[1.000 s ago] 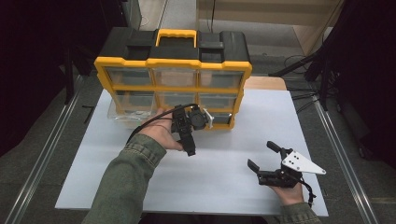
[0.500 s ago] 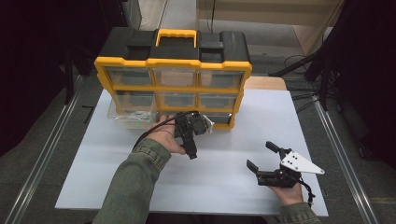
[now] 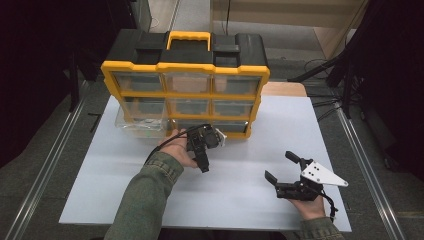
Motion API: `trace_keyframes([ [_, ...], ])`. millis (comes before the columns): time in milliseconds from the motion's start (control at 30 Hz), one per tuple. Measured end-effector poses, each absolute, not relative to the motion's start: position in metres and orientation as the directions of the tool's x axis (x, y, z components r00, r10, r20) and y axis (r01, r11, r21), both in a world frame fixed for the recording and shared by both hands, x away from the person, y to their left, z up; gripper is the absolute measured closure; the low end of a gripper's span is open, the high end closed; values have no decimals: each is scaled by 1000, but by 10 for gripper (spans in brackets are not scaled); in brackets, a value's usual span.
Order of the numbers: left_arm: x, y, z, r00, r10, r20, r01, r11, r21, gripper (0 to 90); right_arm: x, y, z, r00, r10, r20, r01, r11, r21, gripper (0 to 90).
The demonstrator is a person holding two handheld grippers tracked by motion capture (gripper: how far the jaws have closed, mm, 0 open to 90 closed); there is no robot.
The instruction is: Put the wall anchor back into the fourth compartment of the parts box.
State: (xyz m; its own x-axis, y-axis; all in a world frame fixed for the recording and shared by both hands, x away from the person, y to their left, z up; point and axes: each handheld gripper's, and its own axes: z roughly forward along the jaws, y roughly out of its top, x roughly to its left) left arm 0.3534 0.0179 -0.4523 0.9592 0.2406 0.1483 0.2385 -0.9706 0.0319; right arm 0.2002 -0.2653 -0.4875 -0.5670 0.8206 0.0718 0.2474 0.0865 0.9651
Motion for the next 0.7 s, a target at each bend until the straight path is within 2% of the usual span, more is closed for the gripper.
trace_keyframes([
  [67, 353, 18, -457, 964, 223, 146, 222, -975, 25, 83, 201, -265, -488, -570, 819, 70, 246, 88, 965, 42],
  [100, 353, 19, -458, 964, 213, 157, 211, -977, 32, 146, 201, -265, -488, -570, 818, 71, 248, 89, 965, 42],
  [167, 354, 19, -461, 965, 217, 146, 216, -976, 26, 165, 202, -264, -488, -571, 818, 70, 248, 90, 965, 42],
  [233, 354, 19, -463, 966, 217, 139, 214, -976, 37, 278, 202, -264, -488, -571, 818, 71, 247, 89, 965, 42],
  [367, 357, 18, -465, 974, 205, 100, 204, -979, 17, 391, 202, -265, -488, -573, 817, 70, 245, 90, 965, 42],
  [533, 360, 19, -466, 975, 204, 85, 204, -979, 15, 440, 201, -265, -488, -577, 814, 69, 249, 95, 964, 42],
  [700, 361, 18, -467, 977, 200, 69, 200, -980, 8, 612, 201, -264, -488, -579, 813, 67, 248, 96, 964, 42],
])
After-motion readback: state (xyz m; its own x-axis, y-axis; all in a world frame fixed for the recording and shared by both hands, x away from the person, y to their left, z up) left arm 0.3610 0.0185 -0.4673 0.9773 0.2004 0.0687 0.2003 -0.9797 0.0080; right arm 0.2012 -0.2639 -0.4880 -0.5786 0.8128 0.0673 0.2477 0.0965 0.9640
